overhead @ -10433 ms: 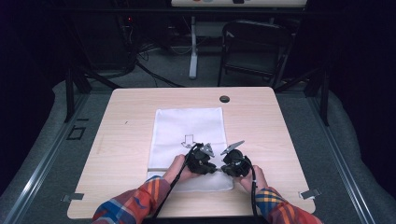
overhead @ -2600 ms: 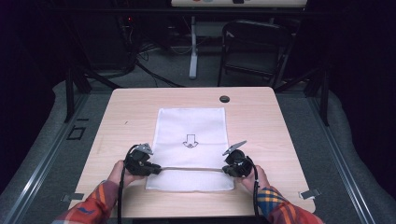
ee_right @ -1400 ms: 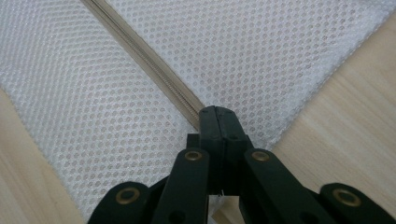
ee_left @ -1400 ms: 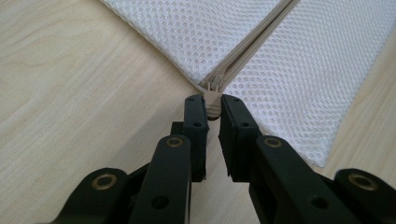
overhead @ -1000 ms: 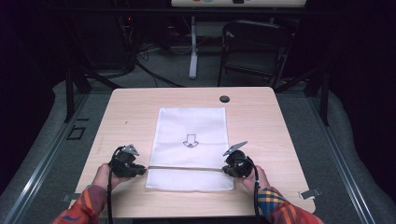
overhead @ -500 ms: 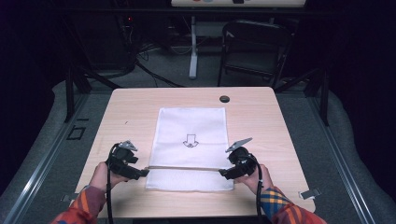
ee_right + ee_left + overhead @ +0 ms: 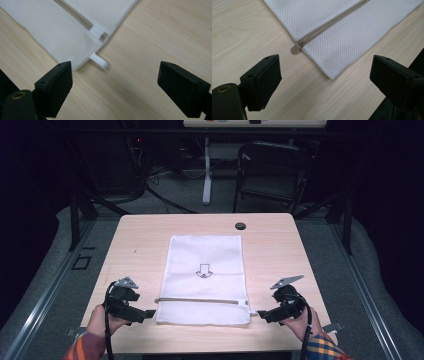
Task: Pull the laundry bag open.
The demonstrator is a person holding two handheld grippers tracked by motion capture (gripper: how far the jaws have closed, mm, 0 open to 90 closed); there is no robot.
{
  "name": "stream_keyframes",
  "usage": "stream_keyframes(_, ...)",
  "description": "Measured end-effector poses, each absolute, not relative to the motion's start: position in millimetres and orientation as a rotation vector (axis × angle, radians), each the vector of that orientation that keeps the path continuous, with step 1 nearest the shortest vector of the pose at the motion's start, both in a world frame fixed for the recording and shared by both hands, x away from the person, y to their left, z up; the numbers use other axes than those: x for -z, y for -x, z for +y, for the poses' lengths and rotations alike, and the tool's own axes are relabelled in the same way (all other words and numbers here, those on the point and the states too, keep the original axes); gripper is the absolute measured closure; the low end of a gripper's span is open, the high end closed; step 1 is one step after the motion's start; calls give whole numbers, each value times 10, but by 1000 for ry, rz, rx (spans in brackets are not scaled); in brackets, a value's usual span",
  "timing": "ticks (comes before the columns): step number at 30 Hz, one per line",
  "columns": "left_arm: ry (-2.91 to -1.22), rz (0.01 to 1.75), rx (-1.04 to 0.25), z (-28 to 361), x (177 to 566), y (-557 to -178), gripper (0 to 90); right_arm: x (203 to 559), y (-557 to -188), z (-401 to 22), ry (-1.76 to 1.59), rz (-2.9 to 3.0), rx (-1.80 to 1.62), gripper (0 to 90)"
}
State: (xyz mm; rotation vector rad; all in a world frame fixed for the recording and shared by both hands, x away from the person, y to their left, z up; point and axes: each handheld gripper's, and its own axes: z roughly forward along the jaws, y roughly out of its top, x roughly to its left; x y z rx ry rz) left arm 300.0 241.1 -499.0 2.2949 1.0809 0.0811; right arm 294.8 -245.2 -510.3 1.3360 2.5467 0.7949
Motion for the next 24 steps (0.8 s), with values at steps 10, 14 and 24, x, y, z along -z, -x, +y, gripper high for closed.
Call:
stream_keyframes(10, -2241, 1162, -94, 2485, 5026, -2729, 43, 5108, -2496, -2756, -1402, 2494, -784, 74)
stream_keyframes(14, -2240, 1172, -103, 2489, 5054, -2648, 37, 5105, -2394, -2760, -1387, 2502, -763, 67)
stream_keyframes(24, -2285, 1136, -117, 2447, 5079, -2670, 24, 5160, -2437, -2760, -1388, 2534, -735, 50)
